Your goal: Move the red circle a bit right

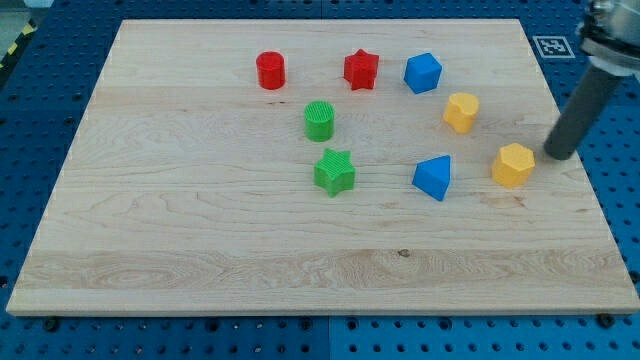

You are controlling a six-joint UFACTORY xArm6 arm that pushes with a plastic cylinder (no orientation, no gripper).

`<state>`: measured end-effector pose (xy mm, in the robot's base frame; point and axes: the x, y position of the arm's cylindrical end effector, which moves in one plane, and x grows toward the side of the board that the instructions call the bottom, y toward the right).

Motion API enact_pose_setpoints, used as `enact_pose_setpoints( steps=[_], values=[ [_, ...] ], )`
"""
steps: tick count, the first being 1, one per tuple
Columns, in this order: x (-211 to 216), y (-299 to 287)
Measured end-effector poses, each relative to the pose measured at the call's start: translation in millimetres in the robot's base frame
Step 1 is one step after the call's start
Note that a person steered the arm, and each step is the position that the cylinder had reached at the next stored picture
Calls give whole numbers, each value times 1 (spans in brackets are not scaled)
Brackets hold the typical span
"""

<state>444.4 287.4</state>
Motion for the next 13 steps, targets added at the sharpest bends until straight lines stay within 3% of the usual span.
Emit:
enact_pose_setpoints(
  steps=[1, 3, 6, 7, 9, 10, 11, 13],
  values=[
    [19, 22],
    [97, 25],
    [111, 20],
    [133, -43],
    [128, -281],
    [91, -384],
    [28, -445],
    [-115, -476]
  ],
)
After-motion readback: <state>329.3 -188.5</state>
